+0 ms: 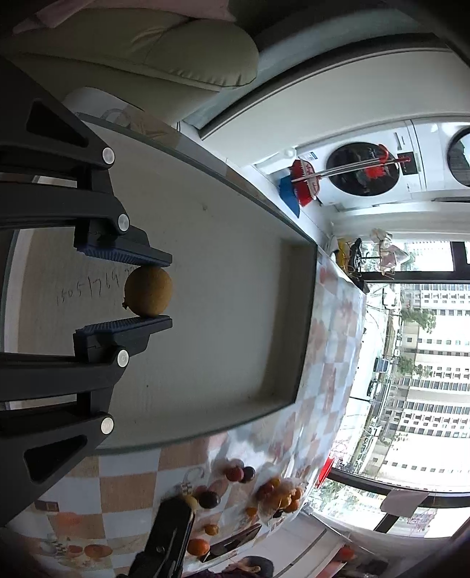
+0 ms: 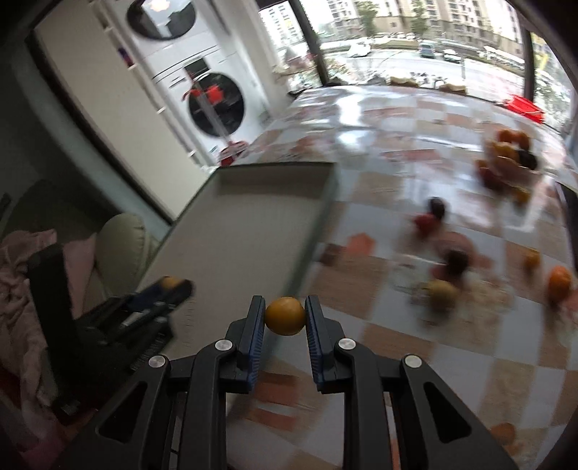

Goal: Organize fruits
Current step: 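Carry both fruits over the grey tray and open both grippers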

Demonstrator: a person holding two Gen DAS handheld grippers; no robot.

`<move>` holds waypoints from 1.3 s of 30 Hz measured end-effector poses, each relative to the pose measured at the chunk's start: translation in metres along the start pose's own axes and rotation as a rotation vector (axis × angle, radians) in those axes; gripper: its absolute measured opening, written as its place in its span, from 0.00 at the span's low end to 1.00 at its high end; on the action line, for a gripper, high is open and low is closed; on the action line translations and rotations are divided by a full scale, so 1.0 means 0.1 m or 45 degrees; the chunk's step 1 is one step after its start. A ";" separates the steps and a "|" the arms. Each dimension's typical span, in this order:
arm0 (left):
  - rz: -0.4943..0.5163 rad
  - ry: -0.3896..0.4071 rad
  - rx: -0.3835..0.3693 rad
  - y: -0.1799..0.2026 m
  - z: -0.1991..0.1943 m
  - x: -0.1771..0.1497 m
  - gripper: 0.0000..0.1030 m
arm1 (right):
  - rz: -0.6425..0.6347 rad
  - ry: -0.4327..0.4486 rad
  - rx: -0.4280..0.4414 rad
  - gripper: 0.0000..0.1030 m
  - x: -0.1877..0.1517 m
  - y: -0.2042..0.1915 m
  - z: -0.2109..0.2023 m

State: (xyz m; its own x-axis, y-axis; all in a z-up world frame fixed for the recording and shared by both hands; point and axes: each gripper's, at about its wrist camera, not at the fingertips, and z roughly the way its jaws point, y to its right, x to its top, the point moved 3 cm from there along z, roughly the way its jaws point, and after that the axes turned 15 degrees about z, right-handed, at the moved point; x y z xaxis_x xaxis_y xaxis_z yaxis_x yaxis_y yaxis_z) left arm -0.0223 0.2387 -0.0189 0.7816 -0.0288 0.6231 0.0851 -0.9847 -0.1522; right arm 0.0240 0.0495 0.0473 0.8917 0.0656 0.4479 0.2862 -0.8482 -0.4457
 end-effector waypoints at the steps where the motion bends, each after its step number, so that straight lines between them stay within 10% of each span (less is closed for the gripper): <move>1: -0.005 -0.004 -0.001 -0.01 0.02 -0.01 0.28 | 0.000 -0.014 0.012 0.24 0.01 -0.05 0.06; 15: -0.013 -0.052 0.025 -0.10 0.20 -0.11 0.28 | -0.052 -0.129 -0.003 0.24 -0.06 -0.33 0.38; 18: -0.019 -0.076 0.012 -0.12 0.23 -0.13 0.28 | -0.054 -0.137 -0.016 0.55 -0.07 -0.36 0.38; 19: -0.016 -0.080 0.013 -0.12 0.24 -0.14 0.31 | -0.053 -0.125 -0.022 0.75 -0.07 -0.35 0.37; 22: -0.020 -0.061 0.058 -0.13 0.19 -0.14 0.98 | -0.055 -0.088 -0.038 0.81 -0.06 -0.31 0.28; 28: -0.006 0.020 0.050 -0.07 0.01 -0.11 0.99 | 0.000 -0.011 -0.139 1.00 -0.01 0.03 0.10; 39: 0.104 0.045 -0.075 0.40 -0.15 0.02 0.99 | 0.276 0.042 -0.422 1.00 -0.16 1.31 -0.18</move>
State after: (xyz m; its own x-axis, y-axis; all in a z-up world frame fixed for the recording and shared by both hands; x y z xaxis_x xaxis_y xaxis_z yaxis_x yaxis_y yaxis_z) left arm -0.0263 0.1969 -0.0122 0.7620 -0.1144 0.6374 -0.0152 -0.9872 -0.1589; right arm 0.0406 -0.0721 -0.0039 0.9058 -0.1461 0.3978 -0.0411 -0.9645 -0.2607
